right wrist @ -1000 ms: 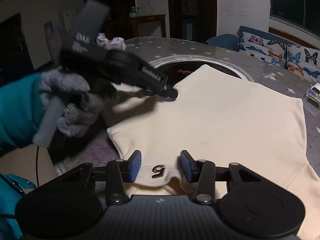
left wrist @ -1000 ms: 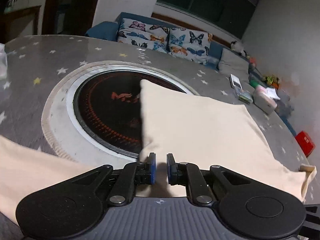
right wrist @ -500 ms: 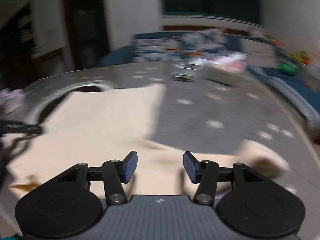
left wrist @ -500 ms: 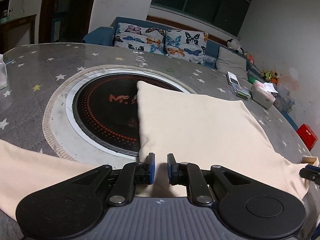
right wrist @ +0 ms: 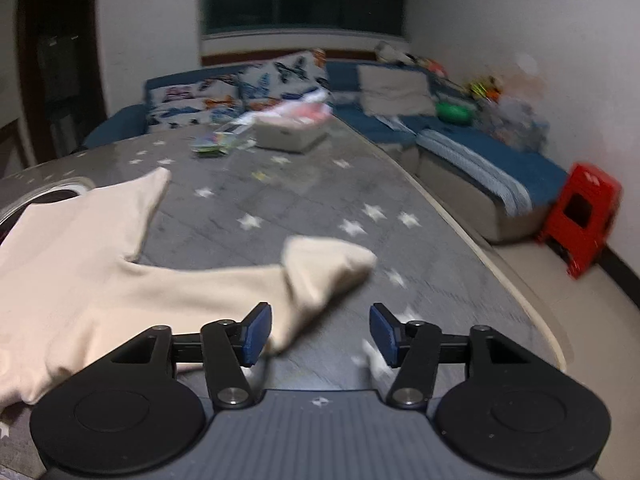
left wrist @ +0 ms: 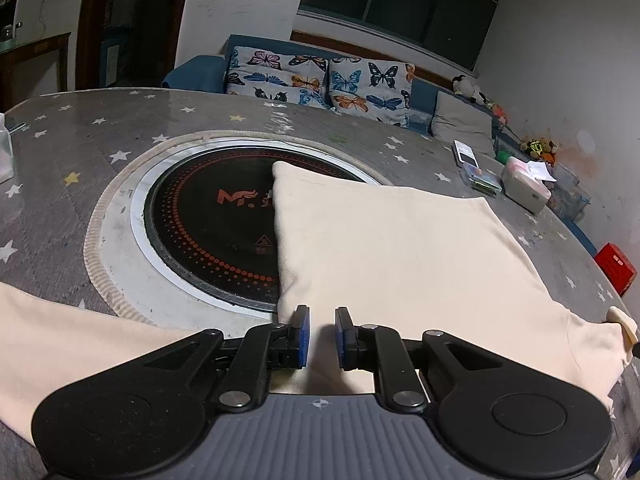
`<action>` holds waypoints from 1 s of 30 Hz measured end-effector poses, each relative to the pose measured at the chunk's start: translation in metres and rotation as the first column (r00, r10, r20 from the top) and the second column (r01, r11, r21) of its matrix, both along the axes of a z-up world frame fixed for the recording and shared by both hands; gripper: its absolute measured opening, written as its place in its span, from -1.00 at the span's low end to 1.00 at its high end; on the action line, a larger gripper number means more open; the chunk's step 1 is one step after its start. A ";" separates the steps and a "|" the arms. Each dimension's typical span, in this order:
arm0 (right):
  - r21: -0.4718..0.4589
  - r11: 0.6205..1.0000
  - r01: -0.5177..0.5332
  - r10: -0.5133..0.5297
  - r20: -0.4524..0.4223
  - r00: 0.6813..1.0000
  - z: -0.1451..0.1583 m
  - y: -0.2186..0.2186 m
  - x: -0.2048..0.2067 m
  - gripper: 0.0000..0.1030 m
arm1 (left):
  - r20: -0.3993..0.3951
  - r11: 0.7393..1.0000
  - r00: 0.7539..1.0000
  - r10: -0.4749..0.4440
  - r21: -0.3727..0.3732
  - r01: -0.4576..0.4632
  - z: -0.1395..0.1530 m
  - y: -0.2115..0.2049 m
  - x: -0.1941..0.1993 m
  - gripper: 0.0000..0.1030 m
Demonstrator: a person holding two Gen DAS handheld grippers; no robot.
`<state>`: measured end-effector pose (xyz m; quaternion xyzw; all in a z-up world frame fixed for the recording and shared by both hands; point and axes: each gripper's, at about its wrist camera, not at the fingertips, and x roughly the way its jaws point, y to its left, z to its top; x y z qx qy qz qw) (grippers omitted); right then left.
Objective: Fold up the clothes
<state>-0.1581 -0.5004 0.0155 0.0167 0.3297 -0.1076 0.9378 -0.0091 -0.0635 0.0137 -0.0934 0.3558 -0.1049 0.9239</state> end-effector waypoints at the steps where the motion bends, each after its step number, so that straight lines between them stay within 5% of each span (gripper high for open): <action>1: -0.015 1.000 -0.012 0.012 -0.003 1.000 0.000 0.004 0.006 0.13 | 0.001 1.000 1.000 0.001 0.001 -0.001 0.000 -0.001 0.000 -0.68; 5: -0.123 0.992 -0.001 -0.005 -0.052 0.999 -0.015 0.009 0.034 -0.14 | 0.004 1.000 1.000 -0.003 0.007 0.003 0.000 -0.003 -0.001 -0.63; 7: -0.153 0.988 -0.015 0.006 -0.057 0.998 -0.017 0.009 0.040 -0.69 | 0.006 1.000 1.000 -0.006 0.010 0.006 0.000 -0.003 0.000 -0.63; 11: -0.167 0.986 -0.003 0.016 0.080 0.997 0.004 0.007 0.028 -0.93 | 0.007 1.000 1.000 -0.010 0.013 0.010 0.000 -0.002 0.000 -0.62; 14: -0.131 0.989 0.062 -0.044 0.130 0.990 0.013 -0.004 0.015 -0.93 | 0.011 1.000 1.000 -0.012 0.013 0.012 -0.001 -0.003 -0.001 -0.60; 19: -0.020 0.985 0.169 -0.168 0.022 0.986 -0.010 -0.032 0.010 -0.77 | 0.015 0.999 1.000 -0.026 0.020 0.025 0.000 -0.006 -0.001 -0.46; 23: 0.003 0.989 0.150 -0.150 0.051 0.987 -0.009 -0.032 0.010 -0.17 | 0.013 0.999 0.999 -0.031 0.027 0.031 0.001 -0.008 -0.001 -0.38; 27: 0.037 0.989 0.142 -0.144 0.052 0.988 -0.011 -0.041 0.025 -0.03 | 0.014 0.999 0.999 -0.032 0.034 0.031 0.002 -0.011 -0.002 -0.27; 30: 0.091 0.981 0.170 -0.170 0.000 0.985 -0.025 -0.060 0.040 -0.12 | 0.015 0.998 0.999 -0.036 0.044 0.035 0.002 -0.013 -0.002 -0.26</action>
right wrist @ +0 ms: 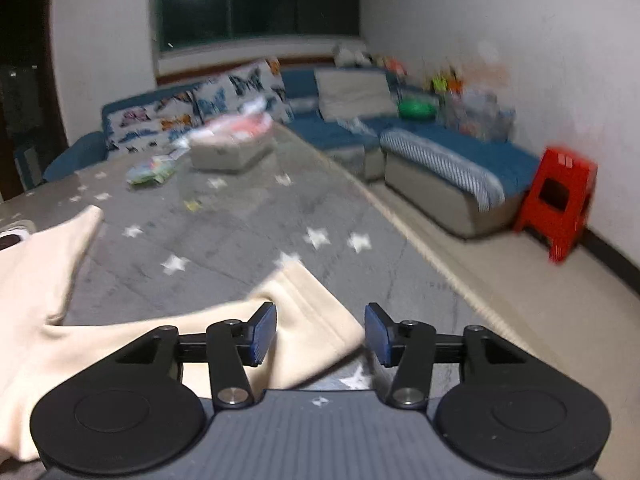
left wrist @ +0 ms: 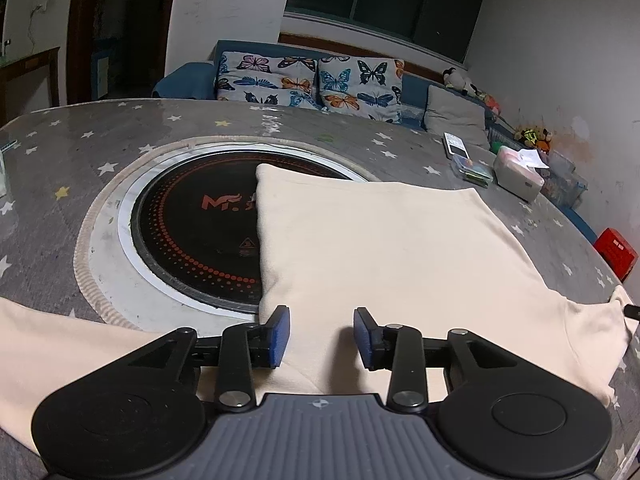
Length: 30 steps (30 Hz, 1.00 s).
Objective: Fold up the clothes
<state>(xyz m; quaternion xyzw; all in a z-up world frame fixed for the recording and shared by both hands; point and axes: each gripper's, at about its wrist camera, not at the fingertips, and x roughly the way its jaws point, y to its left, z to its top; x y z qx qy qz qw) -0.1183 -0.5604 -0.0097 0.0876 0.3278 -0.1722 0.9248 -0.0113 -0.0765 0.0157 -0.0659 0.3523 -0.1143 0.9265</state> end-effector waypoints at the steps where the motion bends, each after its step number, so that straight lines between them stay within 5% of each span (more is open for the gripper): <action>1: 0.014 1.000 -0.004 0.004 0.000 1.000 -0.002 -0.003 0.001 -0.35 | 0.000 1.000 1.000 0.000 0.001 0.000 0.000 0.000 0.000 -0.26; 3: 0.019 0.999 -0.035 0.035 0.018 0.999 0.002 -0.001 -0.001 -0.84 | -0.001 1.000 1.000 0.000 0.005 0.000 0.001 -0.001 0.000 -0.25; 9: -0.103 0.992 -0.070 0.086 0.157 0.984 0.030 0.016 -0.024 -0.85 | 0.013 0.999 1.000 -0.009 0.036 0.009 0.005 -0.009 -0.002 -0.13; 14: -0.078 0.997 0.006 -0.002 0.046 0.999 0.007 -0.007 -0.020 -0.67 | 0.028 0.999 0.999 -0.033 0.029 0.032 0.011 -0.015 -0.006 -0.11; 17: -0.088 0.996 0.004 0.001 0.057 0.998 0.007 -0.003 -0.025 -0.59 | 0.045 0.998 0.998 -0.053 0.020 0.052 0.019 -0.019 -0.010 -0.09; 20: -0.099 0.993 -0.061 0.068 0.074 0.995 0.011 0.010 -0.024 -0.55 | 0.055 0.996 0.995 -0.086 0.004 0.086 0.026 -0.026 -0.013 -0.09; 23: -0.094 0.987 -0.130 0.137 0.070 0.988 0.011 0.021 -0.011 -0.27 | 0.066 0.988 0.986 -0.151 -0.009 0.152 0.032 -0.038 -0.021 -0.09; 30: -0.092 0.968 -0.235 0.237 0.003 0.972 0.002 0.045 0.007 -0.02 | 0.061 0.948 0.946 -0.318 0.014 0.318 0.027 -0.061 -0.049 -0.09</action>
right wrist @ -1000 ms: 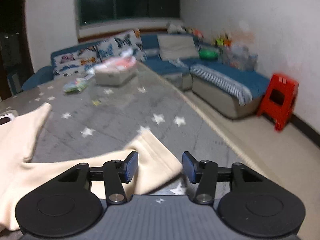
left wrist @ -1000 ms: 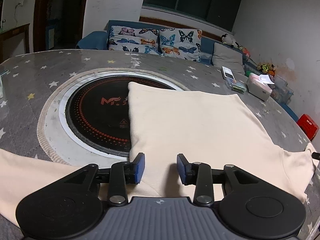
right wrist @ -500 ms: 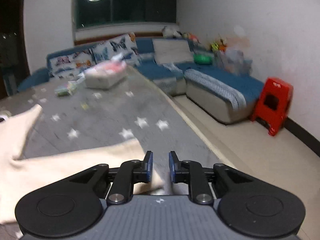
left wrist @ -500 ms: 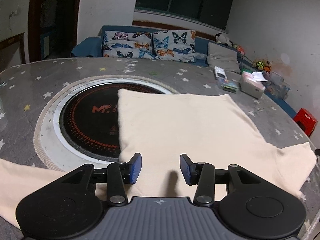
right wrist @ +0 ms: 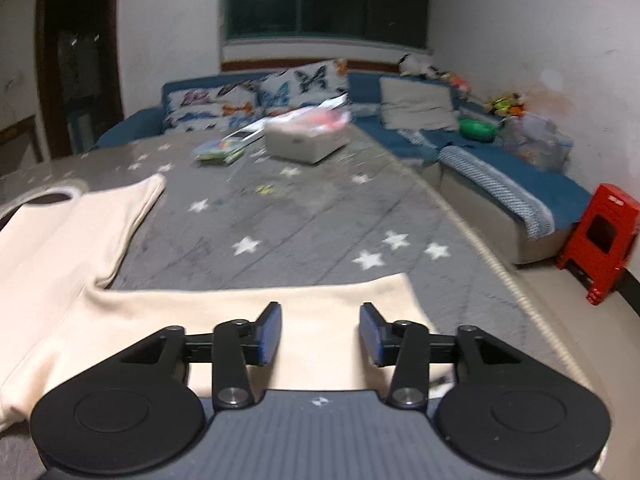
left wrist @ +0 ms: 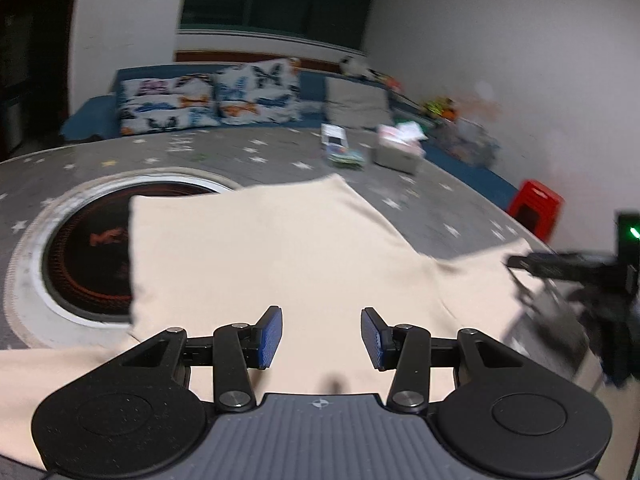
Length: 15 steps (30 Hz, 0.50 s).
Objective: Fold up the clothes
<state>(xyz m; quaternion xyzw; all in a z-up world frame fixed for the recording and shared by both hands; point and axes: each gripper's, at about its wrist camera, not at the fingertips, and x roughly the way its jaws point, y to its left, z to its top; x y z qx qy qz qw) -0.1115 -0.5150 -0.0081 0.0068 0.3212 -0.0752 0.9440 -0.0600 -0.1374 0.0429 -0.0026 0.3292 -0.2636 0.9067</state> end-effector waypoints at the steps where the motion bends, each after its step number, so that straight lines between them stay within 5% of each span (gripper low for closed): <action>1: -0.010 1.000 -0.010 0.010 -0.007 1.000 0.000 0.003 0.000 0.00 | -0.003 1.000 1.000 -0.025 0.006 0.025 -0.003 -0.002 -0.004 -0.09; 8: -0.036 0.999 0.011 -0.011 -0.014 1.000 0.001 -0.001 -0.012 0.17 | 0.011 0.974 0.983 -0.185 0.134 0.182 -0.023 -0.027 -0.036 -0.09; 15: 0.005 0.990 0.139 -0.139 0.001 0.990 0.006 -0.031 -0.036 0.14 | 0.062 0.969 0.970 -0.233 0.102 0.226 -0.007 -0.046 -0.030 -0.09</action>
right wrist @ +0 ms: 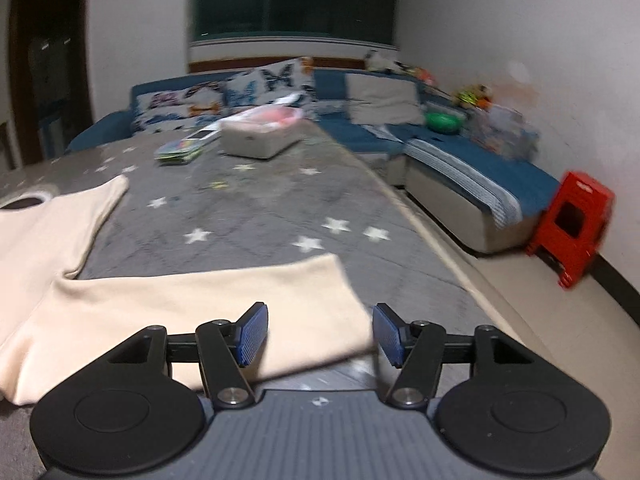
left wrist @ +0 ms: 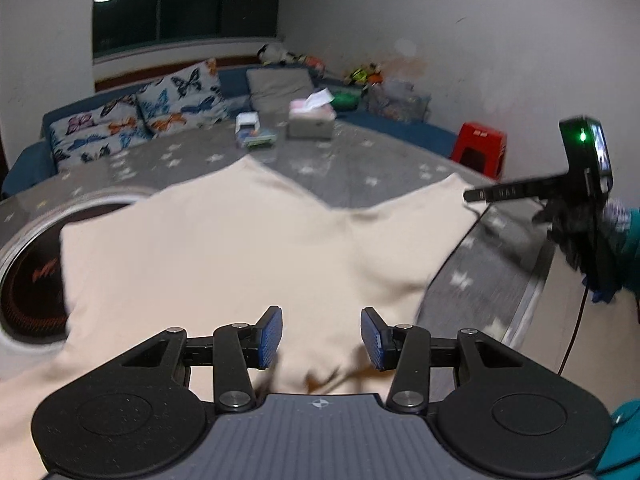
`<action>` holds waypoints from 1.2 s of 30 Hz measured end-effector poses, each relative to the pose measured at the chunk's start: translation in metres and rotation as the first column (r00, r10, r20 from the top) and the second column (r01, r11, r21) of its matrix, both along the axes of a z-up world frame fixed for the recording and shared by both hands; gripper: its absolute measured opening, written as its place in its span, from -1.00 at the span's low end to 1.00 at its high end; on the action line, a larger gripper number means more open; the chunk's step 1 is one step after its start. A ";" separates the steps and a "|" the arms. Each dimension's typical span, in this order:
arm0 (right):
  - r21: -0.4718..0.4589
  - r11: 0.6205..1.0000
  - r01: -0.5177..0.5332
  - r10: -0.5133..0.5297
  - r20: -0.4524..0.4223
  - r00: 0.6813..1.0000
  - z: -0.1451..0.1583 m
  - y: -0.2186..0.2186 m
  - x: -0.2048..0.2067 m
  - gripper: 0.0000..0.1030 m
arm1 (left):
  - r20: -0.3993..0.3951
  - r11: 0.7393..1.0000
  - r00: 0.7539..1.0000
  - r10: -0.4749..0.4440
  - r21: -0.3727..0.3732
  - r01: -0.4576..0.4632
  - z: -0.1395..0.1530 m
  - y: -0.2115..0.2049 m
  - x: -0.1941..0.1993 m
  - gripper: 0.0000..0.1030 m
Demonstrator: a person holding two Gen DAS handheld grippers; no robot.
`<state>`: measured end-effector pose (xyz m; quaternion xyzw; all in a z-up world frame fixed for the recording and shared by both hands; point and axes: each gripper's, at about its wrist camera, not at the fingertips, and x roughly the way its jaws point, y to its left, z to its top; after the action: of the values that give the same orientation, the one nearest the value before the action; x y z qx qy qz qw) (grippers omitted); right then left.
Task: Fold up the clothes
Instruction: 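Grasp the sleeve cuff with the right gripper and lift it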
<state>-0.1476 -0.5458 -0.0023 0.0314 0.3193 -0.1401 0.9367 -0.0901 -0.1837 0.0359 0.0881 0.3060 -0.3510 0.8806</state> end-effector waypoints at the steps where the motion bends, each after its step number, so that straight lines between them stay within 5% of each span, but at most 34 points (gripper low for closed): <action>1: 0.007 1.000 0.017 -0.017 0.000 1.000 0.000 -0.004 -0.004 0.13 | -0.001 1.000 1.000 -0.007 -0.001 0.007 -0.001 -0.006 0.002 -0.10; 11: 0.112 0.993 0.048 -0.052 0.026 0.998 -0.009 -0.019 -0.013 -0.20 | -0.030 0.998 0.998 -0.062 0.010 0.062 -0.017 -0.044 0.008 -0.20; 15: 0.121 0.992 0.041 -0.046 0.044 0.998 -0.009 -0.022 -0.005 -0.79 | -0.035 0.997 0.997 -0.071 0.023 0.072 -0.020 -0.046 0.005 -0.22; 29: 0.124 0.992 0.031 -0.044 0.098 0.994 0.005 -0.029 0.007 -0.85 | -0.026 0.992 0.993 -0.118 0.042 0.119 -0.024 -0.064 0.005 -0.22; 36: 0.129 0.990 -0.056 0.030 0.193 0.981 0.053 -0.018 0.004 -0.86 | -0.011 0.994 0.994 -0.112 0.009 0.112 -0.017 -0.056 0.003 -0.18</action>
<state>-0.1435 -0.5634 0.0505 0.1005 0.2375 -0.0945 0.9615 -0.0870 -0.2399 0.0191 0.1074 0.3067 -0.3989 0.8575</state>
